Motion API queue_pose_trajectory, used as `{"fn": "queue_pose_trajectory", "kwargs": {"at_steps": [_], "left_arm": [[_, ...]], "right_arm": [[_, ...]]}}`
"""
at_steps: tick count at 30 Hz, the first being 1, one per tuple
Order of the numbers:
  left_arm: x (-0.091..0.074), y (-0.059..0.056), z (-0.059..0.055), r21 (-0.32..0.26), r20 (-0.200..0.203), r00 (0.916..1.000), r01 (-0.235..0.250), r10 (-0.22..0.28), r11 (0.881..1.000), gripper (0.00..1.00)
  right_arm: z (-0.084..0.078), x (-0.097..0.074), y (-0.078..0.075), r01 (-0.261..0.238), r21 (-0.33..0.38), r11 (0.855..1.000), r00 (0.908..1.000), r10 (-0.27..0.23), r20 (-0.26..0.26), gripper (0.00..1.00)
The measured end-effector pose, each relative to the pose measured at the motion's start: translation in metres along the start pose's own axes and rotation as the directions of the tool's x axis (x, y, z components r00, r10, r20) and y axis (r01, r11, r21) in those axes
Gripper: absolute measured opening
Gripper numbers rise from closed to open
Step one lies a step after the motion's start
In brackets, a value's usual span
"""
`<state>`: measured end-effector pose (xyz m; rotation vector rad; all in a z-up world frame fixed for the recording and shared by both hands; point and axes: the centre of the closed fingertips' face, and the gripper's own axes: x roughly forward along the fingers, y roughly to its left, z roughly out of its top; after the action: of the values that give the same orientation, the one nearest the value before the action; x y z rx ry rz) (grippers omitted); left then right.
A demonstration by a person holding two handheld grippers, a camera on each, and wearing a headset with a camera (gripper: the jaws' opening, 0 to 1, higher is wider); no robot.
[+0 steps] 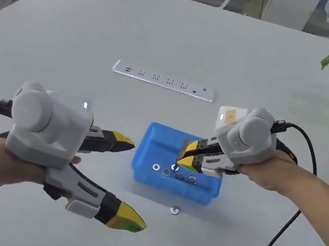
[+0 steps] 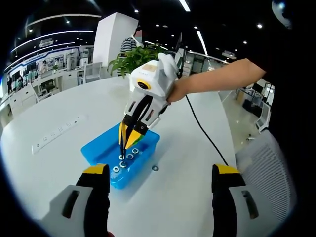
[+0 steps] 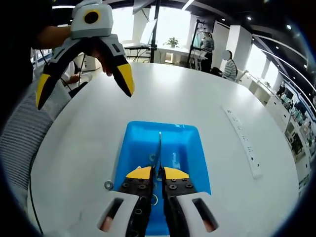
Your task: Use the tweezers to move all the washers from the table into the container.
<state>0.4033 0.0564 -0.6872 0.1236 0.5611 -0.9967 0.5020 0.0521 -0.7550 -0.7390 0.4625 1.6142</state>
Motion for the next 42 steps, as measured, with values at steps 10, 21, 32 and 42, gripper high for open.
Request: {"fn": "queue_pose_trajectory", "kwargs": {"at_steps": [10,21,32,42], "left_arm": [[0.011,0.021,0.026,0.1,0.02,0.9997,-0.018,0.016,0.995,0.68],[0.027,0.042,0.043,0.166,0.013,0.9997,-0.022,0.02,0.986,0.48],[0.046,0.06,0.049,0.228,-0.021,0.9993,-0.025,0.031,0.973,0.24],[0.06,0.059,0.044,0.267,-0.071,0.9975,0.019,0.0,0.963,0.1]], "right_arm": [[0.001,0.0,0.002,-0.011,-0.012,1.0,0.9999,0.011,-0.006,0.07],[0.001,0.0,0.002,-0.016,-0.016,1.0,0.9999,0.016,-0.007,0.07],[0.001,0.0,0.002,-0.02,-0.027,0.999,0.9998,0.02,-0.006,0.07],[0.001,0.0,0.004,-0.023,-0.038,0.999,0.9997,0.022,-0.009,0.07]]}}
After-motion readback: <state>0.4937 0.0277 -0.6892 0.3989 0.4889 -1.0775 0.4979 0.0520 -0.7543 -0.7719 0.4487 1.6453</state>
